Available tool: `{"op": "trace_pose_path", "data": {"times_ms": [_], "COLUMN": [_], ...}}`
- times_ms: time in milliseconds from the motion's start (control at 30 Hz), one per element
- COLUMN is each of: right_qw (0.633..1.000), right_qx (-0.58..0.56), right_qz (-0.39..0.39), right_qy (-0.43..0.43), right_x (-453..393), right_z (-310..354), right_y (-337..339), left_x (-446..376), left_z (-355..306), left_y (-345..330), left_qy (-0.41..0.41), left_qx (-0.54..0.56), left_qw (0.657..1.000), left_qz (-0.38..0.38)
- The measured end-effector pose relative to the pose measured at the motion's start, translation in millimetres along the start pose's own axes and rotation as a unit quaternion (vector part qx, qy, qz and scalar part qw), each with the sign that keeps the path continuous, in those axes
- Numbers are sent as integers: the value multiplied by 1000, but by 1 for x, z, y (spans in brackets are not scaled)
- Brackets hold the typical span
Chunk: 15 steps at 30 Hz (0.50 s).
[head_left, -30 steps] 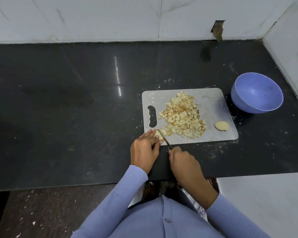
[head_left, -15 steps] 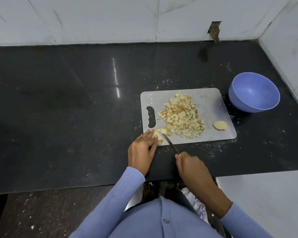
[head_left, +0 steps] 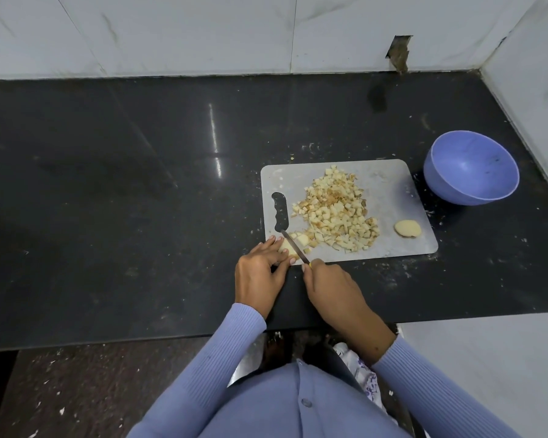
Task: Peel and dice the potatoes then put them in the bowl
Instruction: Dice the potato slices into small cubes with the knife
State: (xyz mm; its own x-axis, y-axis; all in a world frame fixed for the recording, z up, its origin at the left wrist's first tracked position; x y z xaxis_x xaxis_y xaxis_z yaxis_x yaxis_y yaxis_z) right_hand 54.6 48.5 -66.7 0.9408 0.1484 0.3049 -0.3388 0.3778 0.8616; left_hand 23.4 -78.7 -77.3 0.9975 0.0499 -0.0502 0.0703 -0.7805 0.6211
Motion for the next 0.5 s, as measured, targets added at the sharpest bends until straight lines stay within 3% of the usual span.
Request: {"op": "trace_pose_path", "data": {"times_ms": [233, 500], "right_qw": [997, 999], "right_qx": [54, 38], "right_qz": [46, -5], "right_qy": [-25, -30], "right_x": [46, 33], "right_z": [-16, -18], "right_y": [-11, 1], "left_x": [0, 3], "left_z": [-2, -3], "left_y": [-1, 0], "left_qy": [-8, -16], "left_qx": [-5, -13], "left_qw": [1000, 1000], "left_qz": [-3, -6]}}
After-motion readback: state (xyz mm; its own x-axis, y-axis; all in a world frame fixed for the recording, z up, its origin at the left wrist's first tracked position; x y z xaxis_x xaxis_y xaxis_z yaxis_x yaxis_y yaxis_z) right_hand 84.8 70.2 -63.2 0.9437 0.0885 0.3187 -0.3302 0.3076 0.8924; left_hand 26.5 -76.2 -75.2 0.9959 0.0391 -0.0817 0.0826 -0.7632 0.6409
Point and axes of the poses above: each hand's wrist, its own x-axis away from the middle knuckle, its own y-axis out of the back of the hand, z = x × y, the point moved 7 cm from there along -x, towards the middle knuckle, and after that the axes turned 12 degrees about y, right-handed, at the moved point
